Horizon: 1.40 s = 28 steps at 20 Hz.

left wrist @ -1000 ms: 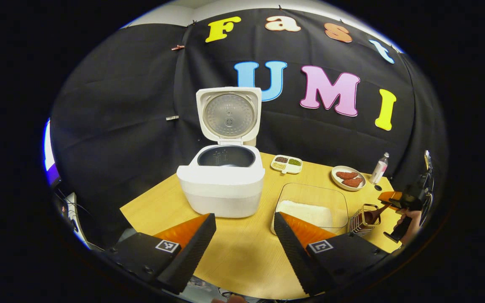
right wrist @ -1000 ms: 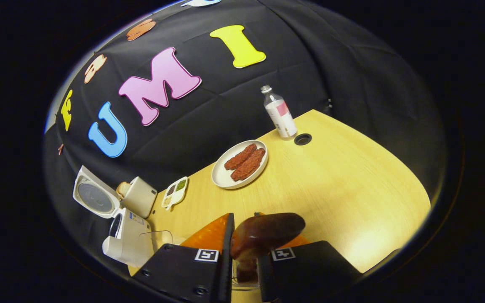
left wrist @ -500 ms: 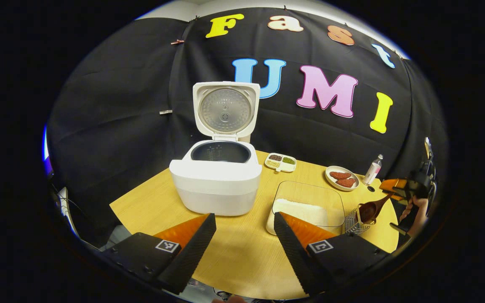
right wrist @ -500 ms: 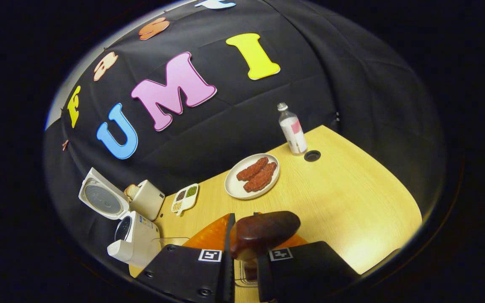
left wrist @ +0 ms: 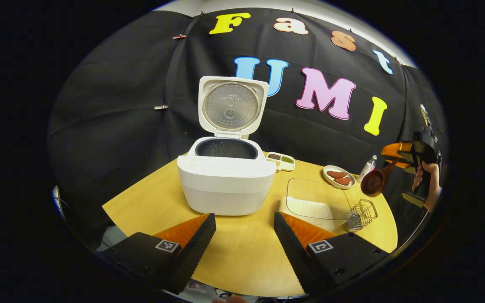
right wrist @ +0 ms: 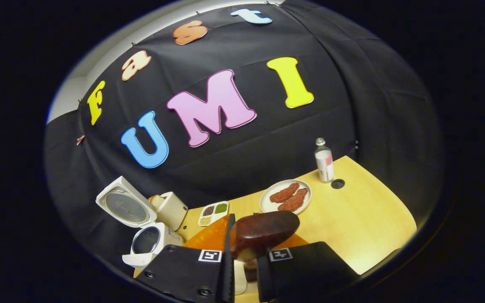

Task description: Close the left gripper, press the button to open the rice cooker; take a wooden spoon from the chopstick holder with the right hand, scoop a spoonful of rice and pour it into the rice cooker, then put the wooden spoon back into the chopstick holder.

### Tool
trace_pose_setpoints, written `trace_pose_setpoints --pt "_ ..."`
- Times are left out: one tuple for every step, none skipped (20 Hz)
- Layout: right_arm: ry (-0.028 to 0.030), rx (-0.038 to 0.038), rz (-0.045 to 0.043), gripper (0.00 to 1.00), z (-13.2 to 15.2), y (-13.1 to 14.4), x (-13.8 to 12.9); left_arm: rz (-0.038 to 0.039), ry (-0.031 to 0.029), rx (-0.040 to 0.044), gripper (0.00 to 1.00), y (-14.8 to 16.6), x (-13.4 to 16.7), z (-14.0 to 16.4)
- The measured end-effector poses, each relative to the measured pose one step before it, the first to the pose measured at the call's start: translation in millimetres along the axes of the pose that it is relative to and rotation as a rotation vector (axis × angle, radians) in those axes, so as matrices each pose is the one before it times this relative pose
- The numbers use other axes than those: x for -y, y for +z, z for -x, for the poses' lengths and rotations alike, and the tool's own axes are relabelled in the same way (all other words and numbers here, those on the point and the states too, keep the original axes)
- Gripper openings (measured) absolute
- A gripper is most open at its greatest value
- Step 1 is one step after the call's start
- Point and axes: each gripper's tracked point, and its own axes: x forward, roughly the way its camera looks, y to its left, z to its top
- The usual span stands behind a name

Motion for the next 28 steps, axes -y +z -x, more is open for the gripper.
trace_pose_setpoints --pt "0.01421 -0.00612 0.01228 0.25 -3.06 -7.20 -13.61 0.00596 -0.00639 -0.00255 0.96 -0.03 -6.04 -1.28" --pt "0.01163 -0.00435 0.01455 0.26 -4.26 -7.59 -12.11 0.00898 -0.00930 -0.00232 0.96 0.01 -4.80 -2.55" --pt "0.00627 0.00115 0.02066 0.26 -3.82 -9.12 -10.48 0.00646 -0.01168 -0.00250 0.96 -2.30 -4.53 -2.61" --pt "0.00293 -0.00351 0.01817 0.26 -4.92 -10.69 -6.84 0.00169 -0.00722 -0.00378 0.96 -3.47 -5.77 -1.98" --pt "0.00072 -0.01036 0.01475 0.26 -5.60 -13.05 -6.61 -0.00198 -0.00576 -0.00657 0.96 -1.90 -5.13 -3.57" --pt "0.00176 -0.01678 0.00784 0.26 -4.45 -15.33 -5.14 -0.00076 -0.00630 -0.00600 0.96 -1.58 -5.12 -4.57" --pt "-0.00120 -0.01669 0.00785 0.26 -5.75 -14.31 -3.23 0.00056 -0.00707 -0.00567 0.96 -2.02 -3.88 -3.36" --pt "-0.00072 -0.01680 0.00983 0.26 -5.07 -13.24 -2.05 0.00272 -0.00782 -0.00574 0.96 -3.08 -4.38 -2.20" --pt "0.00007 -0.00850 0.01559 0.26 -4.75 -12.57 -0.61 0.00254 -0.00820 -0.00577 0.96 -2.92 -2.98 -3.33" --pt "-0.00507 -0.00098 0.02112 0.26 -3.70 -9.34 0.24 -0.00124 -0.00804 -0.00289 0.96 -2.99 -3.36 -2.79" --pt "-0.01204 0.00201 0.02831 0.26 -3.12 -9.51 2.44 -0.00747 -0.00251 -0.00621 0.96 -3.62 -3.63 -2.26" --pt "-0.01756 0.00518 0.02123 0.21 -2.33 -6.50 3.86 -0.00970 0.00083 -0.01138 0.96 -4.70 -4.92 -3.98" --pt "-0.02238 0.00619 0.01521 0.26 -1.64 -8.63 4.33 -0.00555 0.00181 -0.00898 0.96 -4.98 -4.68 -2.09" --pt "-0.01325 -0.00160 0.00953 0.26 -1.56 -8.83 1.12 0.00219 -0.00345 -0.00066 0.96 -0.99 -2.34 -0.62" --pt "-0.00660 -0.01284 0.00626 0.25 -1.40 -11.02 -1.03 0.00701 -0.00494 0.00140 0.96 0.55 -0.74 -0.36" --pt "0.00692 -0.00937 -0.00552 0.21 0.85 -11.20 -5.99 0.00782 -0.00458 -0.00019 0.96 0.79 -1.48 -0.23" --pt "0.00240 -0.00013 -0.00590 0.26 2.58 -4.02 -6.35 0.00480 -0.00341 -0.00211 0.96 -0.82 -0.56 -1.37" --pt "-0.00673 -0.00018 -0.00513 0.21 2.49 -3.61 -4.81 -0.00067 -0.00336 -0.00227 0.96 0.65 -1.80 -0.60" --pt "0.00048 -0.00510 -0.00867 0.22 3.67 -6.27 -6.97 -0.00239 -0.00409 -0.00114 0.96 -0.47 -0.84 -0.75" --pt "0.01620 -0.01404 -0.01582 0.21 3.50 -7.50 -11.24 -0.00240 -0.00368 -0.00316 0.96 -0.30 -2.45 -0.42" --pt "0.02430 -0.02029 -0.01973 0.22 3.94 -8.70 -13.42 -0.00109 -0.00407 -0.00308 0.96 -0.94 -1.48 0.75" --pt "0.01470 -0.01817 -0.02158 0.22 2.75 -6.77 -10.06 -0.00168 -0.00389 -0.00214 0.96 1.09 -1.16 0.80" --pt "0.01023 -0.01163 -0.02401 0.22 2.46 -2.88 -7.14 -0.00311 -0.00164 0.00053 0.96 -0.20 -0.76 -0.53" --pt "0.00738 -0.01648 -0.02728 0.22 0.20 -3.13 -7.09 -0.00425 -0.00192 0.00173 0.96 1.51 -1.20 1.58" --pt "0.00245 -0.01498 -0.03761 0.22 0.17 -3.03 -4.31 -0.00458 -0.00145 0.00143 0.96 -0.26 1.12 0.51" --pt "0.00003 -0.01601 -0.04909 0.22 -0.33 -1.17 -2.88 -0.00300 -0.00124 0.00169 0.96 1.59 -0.15 1.02" --pt "-0.00403 -0.01905 -0.05955 0.22 0.66 -0.96 -1.31 -0.00090 -0.00359 0.00001 0.96 -0.08 0.43 2.49" --pt "-0.01306 -0.01349 -0.05789 0.22 0.17 0.78 2.00 0.00161 -0.00418 -0.00474 0.96 -1.55 0.92 2.82"
